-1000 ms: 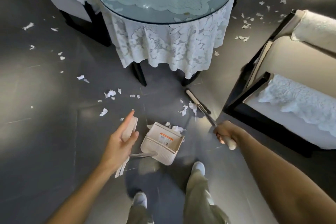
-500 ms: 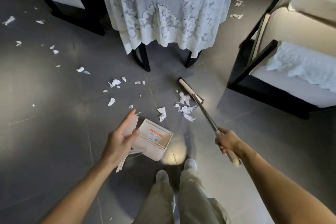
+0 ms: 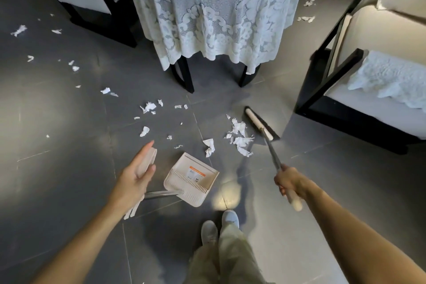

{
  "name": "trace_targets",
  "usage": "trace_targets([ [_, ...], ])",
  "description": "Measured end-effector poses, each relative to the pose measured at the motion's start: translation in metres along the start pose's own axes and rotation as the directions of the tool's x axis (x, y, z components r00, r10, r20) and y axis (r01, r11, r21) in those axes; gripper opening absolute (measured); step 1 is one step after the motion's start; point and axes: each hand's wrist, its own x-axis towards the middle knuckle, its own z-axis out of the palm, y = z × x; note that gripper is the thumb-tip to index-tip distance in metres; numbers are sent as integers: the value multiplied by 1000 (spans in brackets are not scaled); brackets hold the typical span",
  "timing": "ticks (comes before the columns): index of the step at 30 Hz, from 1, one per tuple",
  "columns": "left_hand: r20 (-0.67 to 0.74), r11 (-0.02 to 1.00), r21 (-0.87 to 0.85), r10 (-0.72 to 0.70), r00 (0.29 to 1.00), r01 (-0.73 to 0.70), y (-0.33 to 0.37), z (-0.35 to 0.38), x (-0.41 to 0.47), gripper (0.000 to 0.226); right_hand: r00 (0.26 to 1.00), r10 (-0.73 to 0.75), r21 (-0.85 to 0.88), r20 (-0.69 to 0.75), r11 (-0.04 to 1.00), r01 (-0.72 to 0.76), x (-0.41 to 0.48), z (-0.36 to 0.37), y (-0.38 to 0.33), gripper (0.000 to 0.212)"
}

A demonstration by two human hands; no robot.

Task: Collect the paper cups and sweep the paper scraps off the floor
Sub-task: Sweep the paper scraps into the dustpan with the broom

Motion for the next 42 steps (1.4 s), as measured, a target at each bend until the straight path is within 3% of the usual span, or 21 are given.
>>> trace_targets([
  [7, -21, 995, 91, -40, 999, 42, -17, -14, 2, 56, 977, -70, 46, 201, 997, 62, -57, 72, -40, 45],
  [11, -38, 994, 110, -17, 999, 21, -19, -28, -1, 55, 967, -68, 139, 247, 990, 34, -64, 90, -60, 44],
  [16, -69, 996, 93, -7, 998, 13, -26, -60, -10, 61, 988, -100, 371, 117, 927, 50, -87, 96, -39, 35],
  [24, -9, 997, 68, 48, 999, -48, -65, -136, -6, 71, 994, 69, 357, -89, 934, -33, -114, 152, -13, 63],
  [28, 48, 989, 125, 72, 996, -78, -97, -187, 2, 68, 988, 144, 462, -62, 881, -100, -117, 218, -51, 38],
  [31, 57, 991, 84, 99, 993, -104, -116, -220, 6, 69, 985, 174, 442, 12, 882, -162, -125, 269, -90, 18],
  [37, 78, 994, 58, 88, 993, -92, -140, -275, 12, 77, 981, 112, 406, 158, 898, -168, -143, 337, -174, 13],
  [42, 2, 995, 61, 75, 997, -75, -158, -314, 27, 75, 971, 73, 406, 227, 899, -163, -142, 366, -237, 14],
])
